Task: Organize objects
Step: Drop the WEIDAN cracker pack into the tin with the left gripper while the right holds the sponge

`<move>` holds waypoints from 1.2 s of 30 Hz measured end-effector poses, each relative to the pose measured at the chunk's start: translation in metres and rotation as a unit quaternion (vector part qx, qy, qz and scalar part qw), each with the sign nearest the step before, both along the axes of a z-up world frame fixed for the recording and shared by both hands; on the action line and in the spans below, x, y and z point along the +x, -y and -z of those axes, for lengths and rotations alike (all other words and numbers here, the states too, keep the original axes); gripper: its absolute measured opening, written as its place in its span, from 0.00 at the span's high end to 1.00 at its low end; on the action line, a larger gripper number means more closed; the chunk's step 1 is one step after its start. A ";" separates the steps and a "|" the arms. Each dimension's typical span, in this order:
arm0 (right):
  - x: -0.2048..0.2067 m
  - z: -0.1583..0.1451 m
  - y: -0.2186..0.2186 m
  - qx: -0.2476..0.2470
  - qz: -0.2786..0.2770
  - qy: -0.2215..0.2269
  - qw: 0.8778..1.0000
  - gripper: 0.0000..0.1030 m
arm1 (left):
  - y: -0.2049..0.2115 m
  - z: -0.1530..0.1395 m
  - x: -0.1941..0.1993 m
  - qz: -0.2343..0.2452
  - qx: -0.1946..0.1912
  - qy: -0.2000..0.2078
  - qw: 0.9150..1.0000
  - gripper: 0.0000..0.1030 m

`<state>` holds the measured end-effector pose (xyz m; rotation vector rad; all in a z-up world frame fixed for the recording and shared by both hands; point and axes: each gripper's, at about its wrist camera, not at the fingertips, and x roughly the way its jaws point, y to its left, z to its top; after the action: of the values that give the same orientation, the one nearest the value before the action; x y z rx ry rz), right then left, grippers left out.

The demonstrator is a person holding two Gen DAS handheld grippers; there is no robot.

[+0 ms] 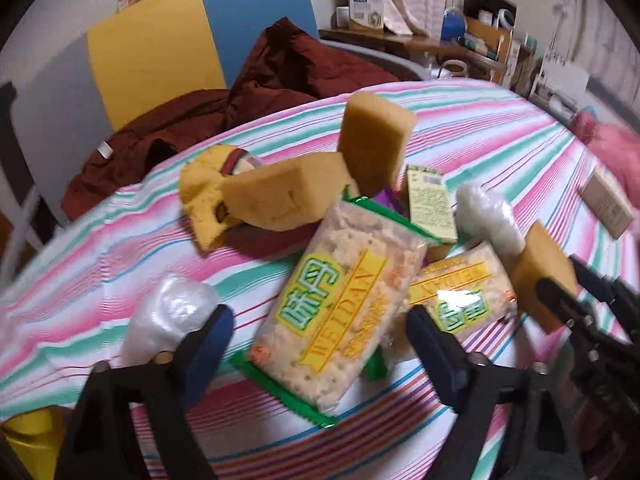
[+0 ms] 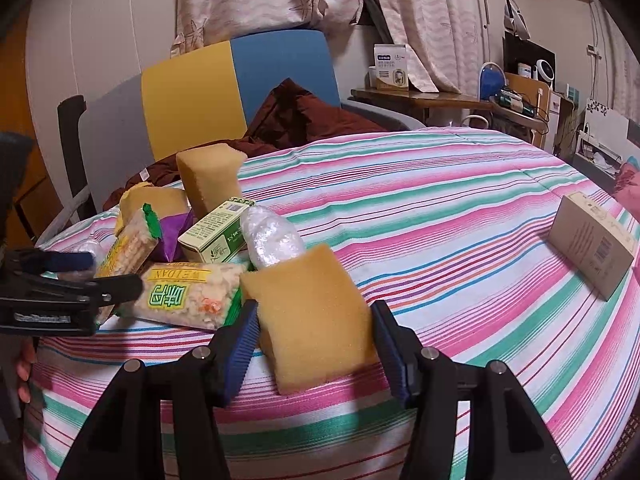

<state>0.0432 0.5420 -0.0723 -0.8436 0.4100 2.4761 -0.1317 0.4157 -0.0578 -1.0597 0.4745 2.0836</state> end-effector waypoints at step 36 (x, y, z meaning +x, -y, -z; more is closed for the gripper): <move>-0.002 -0.001 0.010 0.037 0.010 0.016 0.999 0.48 | 0.135 -0.063 0.076 -0.120 0.147 0.072 0.979 0.60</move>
<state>0.0412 0.5324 -0.0717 -0.8433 0.3118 2.4415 -0.0556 0.2809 0.0054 -1.1224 -0.0379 2.1785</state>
